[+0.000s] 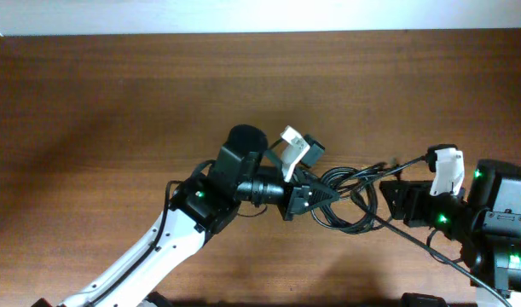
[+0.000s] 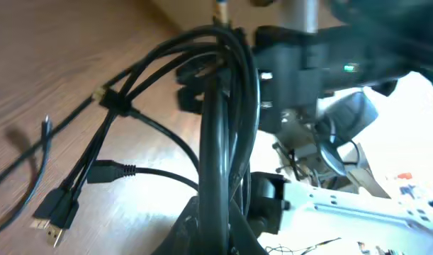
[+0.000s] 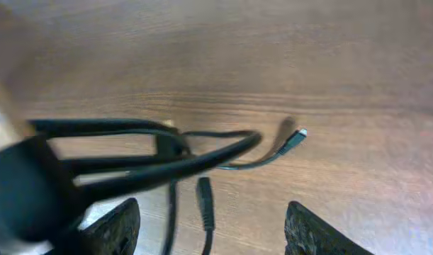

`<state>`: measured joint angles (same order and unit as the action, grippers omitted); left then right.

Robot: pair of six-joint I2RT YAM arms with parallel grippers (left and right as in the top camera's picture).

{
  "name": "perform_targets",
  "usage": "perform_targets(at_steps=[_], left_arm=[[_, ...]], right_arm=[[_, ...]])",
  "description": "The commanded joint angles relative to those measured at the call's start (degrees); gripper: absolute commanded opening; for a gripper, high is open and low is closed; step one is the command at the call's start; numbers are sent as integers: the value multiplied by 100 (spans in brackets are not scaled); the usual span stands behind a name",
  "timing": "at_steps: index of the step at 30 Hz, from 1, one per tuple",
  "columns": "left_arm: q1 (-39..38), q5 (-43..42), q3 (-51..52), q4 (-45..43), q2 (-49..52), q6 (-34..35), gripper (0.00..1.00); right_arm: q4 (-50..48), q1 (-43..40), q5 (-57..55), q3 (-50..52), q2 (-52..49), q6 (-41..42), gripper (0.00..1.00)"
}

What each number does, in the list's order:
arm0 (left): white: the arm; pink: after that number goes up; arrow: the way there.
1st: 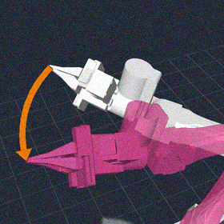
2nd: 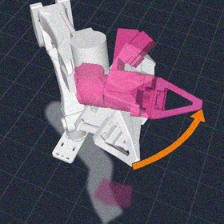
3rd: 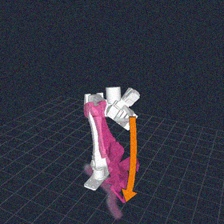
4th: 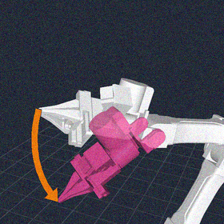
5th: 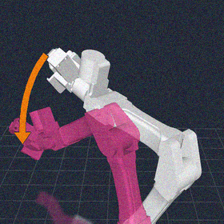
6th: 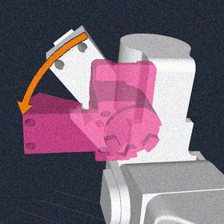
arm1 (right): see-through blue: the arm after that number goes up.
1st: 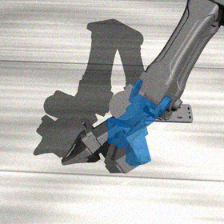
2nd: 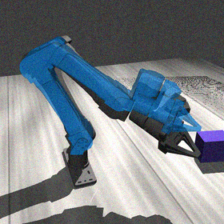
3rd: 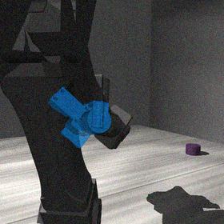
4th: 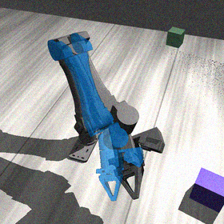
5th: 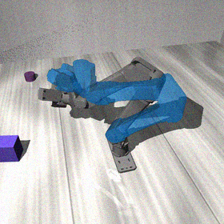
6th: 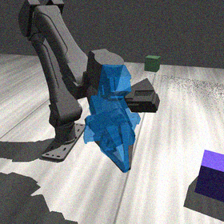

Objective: Untangle cables

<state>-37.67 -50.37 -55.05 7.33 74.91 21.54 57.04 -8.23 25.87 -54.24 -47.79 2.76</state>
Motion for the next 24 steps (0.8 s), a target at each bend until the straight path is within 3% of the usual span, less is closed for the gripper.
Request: perform_targets(at_steps=[1, 6, 13, 20, 24], left_arm=[[308, -894, -50, -367, -79, -190, 0], [990, -1137, -52, -367, -540, -190, 0], [1351, -1137, -50, -345, -1119, -208, 0], [1344, -1040, -50, 918, -1119, -1506, 0], [1344, -496, -50, 1360, -1119, -1652, 0]], right_arm=[[144, -4, -516, -42, 42, 225, 64], [258, -4, -560, -42, 42, 223, 64], [271, -4, -553, -42, 44, 223, 64], [-402, -4, 802, -118, 66, 249, 64], [-407, -4, 890, -448, 66, 374, 64]])
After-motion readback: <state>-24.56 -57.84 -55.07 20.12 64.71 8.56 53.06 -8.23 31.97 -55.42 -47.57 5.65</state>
